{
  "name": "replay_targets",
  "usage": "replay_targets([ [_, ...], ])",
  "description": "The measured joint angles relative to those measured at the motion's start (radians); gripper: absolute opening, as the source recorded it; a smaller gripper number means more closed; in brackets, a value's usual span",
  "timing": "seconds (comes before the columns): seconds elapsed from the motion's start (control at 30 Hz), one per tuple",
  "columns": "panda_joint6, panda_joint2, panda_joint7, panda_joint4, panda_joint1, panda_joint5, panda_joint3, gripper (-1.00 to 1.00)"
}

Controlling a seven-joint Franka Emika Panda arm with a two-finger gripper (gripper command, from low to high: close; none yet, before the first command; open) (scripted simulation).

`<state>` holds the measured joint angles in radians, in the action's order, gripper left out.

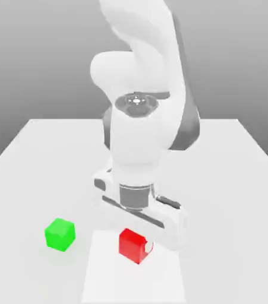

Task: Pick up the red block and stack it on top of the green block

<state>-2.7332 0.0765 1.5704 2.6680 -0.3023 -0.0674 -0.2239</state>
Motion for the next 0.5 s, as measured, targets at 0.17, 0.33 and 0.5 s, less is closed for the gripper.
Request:
replay_targets([
  [0.17, 0.042, -0.107, 0.259, 0.072, -0.16, 0.03, 0.073, -1.0],
  [0.33, 0.048, -0.202, 0.473, 0.142, -0.261, 0.083, 0.129, -1.0],
  [0.5, -0.072, -0.087, 0.527, 0.144, -0.284, 0.052, 0.14, -1.0],
])
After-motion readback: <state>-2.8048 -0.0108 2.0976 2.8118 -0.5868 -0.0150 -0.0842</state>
